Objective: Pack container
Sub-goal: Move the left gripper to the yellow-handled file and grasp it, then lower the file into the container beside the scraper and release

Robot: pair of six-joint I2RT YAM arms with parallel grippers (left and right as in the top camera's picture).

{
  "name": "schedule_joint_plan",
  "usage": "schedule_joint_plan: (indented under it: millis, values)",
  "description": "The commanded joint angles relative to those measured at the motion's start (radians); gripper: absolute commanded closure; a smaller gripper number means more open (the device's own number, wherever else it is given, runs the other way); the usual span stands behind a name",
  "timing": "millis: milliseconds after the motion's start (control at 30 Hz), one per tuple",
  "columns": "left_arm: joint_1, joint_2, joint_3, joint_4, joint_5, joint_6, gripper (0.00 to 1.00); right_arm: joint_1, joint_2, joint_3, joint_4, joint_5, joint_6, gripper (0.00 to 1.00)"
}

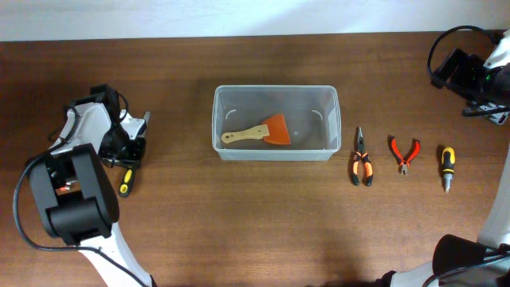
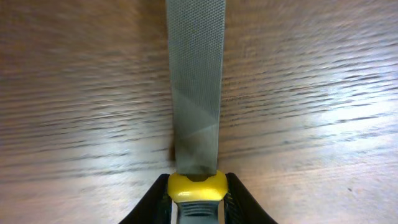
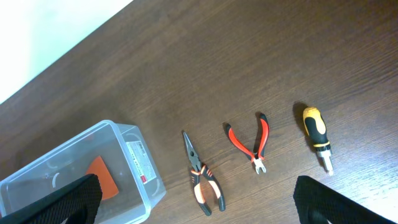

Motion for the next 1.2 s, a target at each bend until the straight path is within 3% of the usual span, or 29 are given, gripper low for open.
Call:
schedule_joint_plan:
  millis: [0, 500, 1167]
  values:
    - [-0.009, -0.105, 0.051, -0.004, 0.011, 0.014, 0.98, 0.001, 0.003, -0.005, 0.006, 0.005, 0.005, 0.01]
    - [-0.128, -0.282, 0.110, -0.038, -0.042, 0.072, 0.98, 0.001, 0.003, -0.005, 0.006, 0.005, 0.005, 0.01]
    - [-0.189, -0.291, 0.188, -0.065, -0.069, 0.072, 0.98, 0.001, 0.003, -0.005, 0.006, 0.005, 0.005, 0.01]
